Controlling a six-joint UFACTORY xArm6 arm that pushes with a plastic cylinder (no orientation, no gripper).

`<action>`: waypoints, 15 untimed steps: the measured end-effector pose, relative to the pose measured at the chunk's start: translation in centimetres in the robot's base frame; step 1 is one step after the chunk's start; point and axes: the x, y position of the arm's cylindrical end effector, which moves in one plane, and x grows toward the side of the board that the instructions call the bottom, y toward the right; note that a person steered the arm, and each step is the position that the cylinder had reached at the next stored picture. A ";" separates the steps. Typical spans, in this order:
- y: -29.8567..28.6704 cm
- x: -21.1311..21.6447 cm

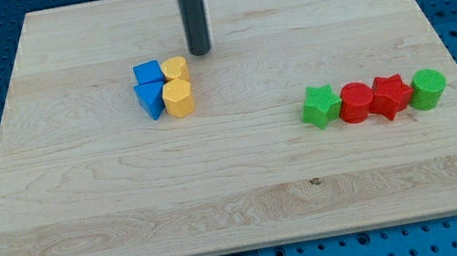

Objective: Move the yellow heart parallel right to the yellow hexagon

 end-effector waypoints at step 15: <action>-4.1 8.6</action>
